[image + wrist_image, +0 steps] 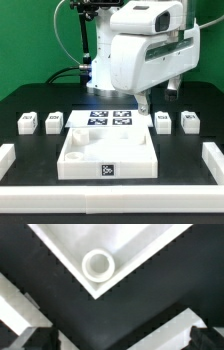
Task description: Assemble one leg
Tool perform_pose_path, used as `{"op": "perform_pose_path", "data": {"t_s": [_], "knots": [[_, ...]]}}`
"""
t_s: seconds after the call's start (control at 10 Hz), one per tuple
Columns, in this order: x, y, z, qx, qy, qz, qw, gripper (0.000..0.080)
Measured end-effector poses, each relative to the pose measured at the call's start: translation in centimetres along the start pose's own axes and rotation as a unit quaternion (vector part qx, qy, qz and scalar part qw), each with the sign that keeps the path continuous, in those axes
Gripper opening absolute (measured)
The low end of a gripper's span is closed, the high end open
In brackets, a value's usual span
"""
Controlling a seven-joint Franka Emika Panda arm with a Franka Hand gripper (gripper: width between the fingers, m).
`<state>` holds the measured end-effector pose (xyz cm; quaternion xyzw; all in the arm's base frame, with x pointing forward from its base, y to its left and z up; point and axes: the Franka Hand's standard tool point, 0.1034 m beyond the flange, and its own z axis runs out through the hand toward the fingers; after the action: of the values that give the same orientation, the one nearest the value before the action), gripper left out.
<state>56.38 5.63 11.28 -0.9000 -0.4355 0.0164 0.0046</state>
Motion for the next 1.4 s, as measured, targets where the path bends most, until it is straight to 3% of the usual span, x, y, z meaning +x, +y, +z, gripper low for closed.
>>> {"op": "perform_pose_path", "data": {"t_s": [1.0, 1.2, 1.4], "knots": [[-0.3, -0.2, 0.3, -0.002, 0.002, -0.006, 1.000, 0.0650], [-5.8, -3.6, 2.6, -0.014, 0.009, -0.053, 0.998, 0.0650], [-11.4, -5.1, 5.0, -0.038, 0.023, -0.150, 0.988, 0.0650]]}}
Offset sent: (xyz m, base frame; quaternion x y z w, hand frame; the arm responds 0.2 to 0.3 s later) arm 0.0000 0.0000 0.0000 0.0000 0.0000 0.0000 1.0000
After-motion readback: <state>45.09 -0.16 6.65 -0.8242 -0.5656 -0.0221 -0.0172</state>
